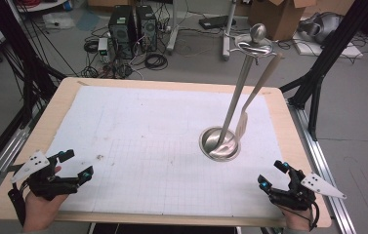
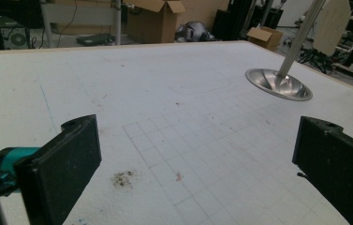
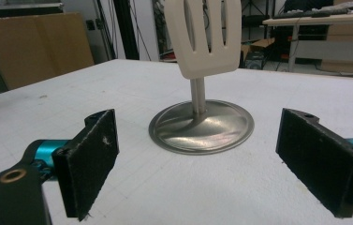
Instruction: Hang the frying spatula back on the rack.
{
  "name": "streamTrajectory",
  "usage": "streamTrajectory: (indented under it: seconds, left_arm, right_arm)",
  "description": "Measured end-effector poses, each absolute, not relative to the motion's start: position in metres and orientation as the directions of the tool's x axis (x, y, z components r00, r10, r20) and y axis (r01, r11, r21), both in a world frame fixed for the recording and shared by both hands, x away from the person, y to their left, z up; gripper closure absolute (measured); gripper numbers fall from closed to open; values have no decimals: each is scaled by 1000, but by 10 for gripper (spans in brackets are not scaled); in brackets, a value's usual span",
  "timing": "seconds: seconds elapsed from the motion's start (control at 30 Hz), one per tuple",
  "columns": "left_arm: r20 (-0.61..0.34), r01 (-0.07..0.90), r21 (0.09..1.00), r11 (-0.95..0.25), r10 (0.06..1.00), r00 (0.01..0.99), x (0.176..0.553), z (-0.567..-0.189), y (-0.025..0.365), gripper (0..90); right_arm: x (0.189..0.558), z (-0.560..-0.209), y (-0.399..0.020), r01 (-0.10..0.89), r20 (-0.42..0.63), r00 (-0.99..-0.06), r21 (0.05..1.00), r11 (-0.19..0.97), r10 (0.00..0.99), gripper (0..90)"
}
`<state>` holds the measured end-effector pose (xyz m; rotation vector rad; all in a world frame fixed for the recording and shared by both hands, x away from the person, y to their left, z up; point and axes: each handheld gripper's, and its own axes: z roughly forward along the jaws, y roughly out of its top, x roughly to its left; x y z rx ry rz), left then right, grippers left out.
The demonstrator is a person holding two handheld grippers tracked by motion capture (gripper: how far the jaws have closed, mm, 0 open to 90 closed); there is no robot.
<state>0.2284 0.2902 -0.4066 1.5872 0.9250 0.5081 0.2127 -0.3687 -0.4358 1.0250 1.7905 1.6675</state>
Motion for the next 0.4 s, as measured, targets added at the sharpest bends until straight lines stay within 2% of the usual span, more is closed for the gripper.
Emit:
streamTrajectory:
  seconds: [0.4]
  left_arm:
    - [-170, 323, 946, -35, 794, 584, 235, -418, 289, 18]
  right_arm:
    - [214, -442, -371, 207, 179, -611, 976, -63, 771, 121]
